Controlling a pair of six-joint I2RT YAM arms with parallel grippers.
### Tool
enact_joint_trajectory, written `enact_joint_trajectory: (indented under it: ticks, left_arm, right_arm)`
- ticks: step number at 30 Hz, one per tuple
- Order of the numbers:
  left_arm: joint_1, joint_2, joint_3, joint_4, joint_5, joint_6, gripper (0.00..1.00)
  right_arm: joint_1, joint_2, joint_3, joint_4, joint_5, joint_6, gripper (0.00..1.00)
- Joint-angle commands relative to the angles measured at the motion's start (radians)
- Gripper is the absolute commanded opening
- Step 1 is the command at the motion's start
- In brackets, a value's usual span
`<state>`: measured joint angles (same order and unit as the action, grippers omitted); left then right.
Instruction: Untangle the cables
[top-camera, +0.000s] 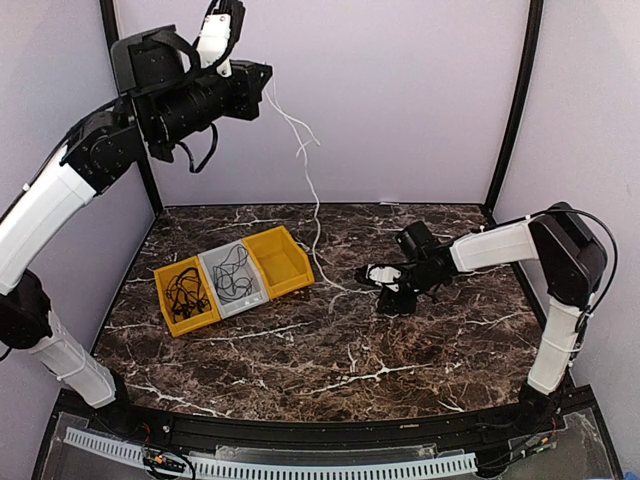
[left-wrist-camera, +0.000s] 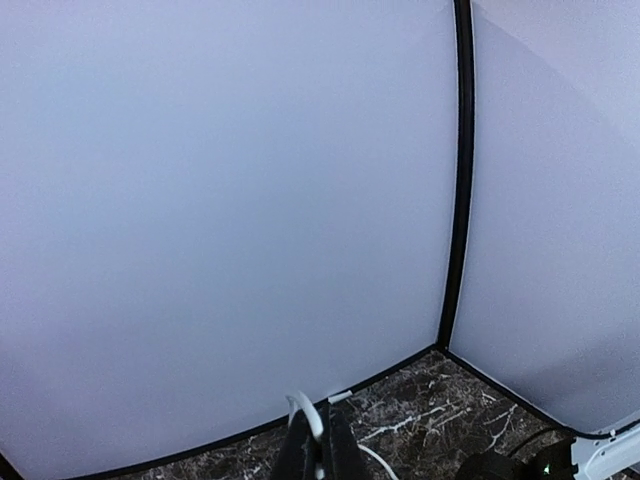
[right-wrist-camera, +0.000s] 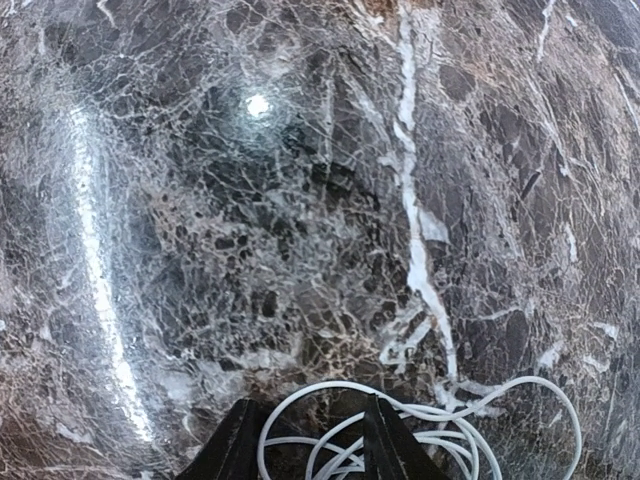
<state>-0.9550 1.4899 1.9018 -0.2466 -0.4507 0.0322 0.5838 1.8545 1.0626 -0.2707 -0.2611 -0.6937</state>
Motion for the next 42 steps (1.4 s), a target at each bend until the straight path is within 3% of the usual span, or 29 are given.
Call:
enact_joint_trajectory:
  ticks: [1,4,14,22,28,32,37,42]
  left_arm:
    - [0.026,0.075,0.28,-0.038,-0.054,0.171,0.0]
    - [0.049,0.075,0.271,0.05,-0.057,0.223,0.0]
    - [0.186,0.119,0.273,0.034,0.094,0.154,0.0]
    - [0.26,0.158,0.337,0.127,0.18,0.186,0.0]
    - [0.281,0.202,0.347,0.146,0.205,0.167,0.0]
    - [0.283,0.201,0.246,0.147,0.186,0.15,0.0]
    - [0.283,0.123,-0.003,0.226,0.178,0.115,0.0]
    - [0.294,0.11,-0.059,0.234,0.179,0.106,0.0]
  right_arm:
    - [-0.026,0.011,-0.009,-0.043,0.027,0.005,0.38]
    - [-0.029,0.008,0.01,-0.064,0.013,0.013,0.37]
    - [-0.018,-0.119,0.063,-0.199,-0.068,0.055,0.42]
    - [0.005,-0.275,0.012,-0.245,-0.139,0.054,0.49]
    - [0.006,-0.354,-0.066,-0.201,-0.109,0.035,0.52]
    - [0.003,-0.353,-0.097,-0.173,-0.075,0.034,0.53]
    - [0.002,-0.346,-0.113,-0.159,-0.066,0.028,0.53]
    - [0.003,-0.327,-0.118,-0.153,-0.056,0.022,0.53]
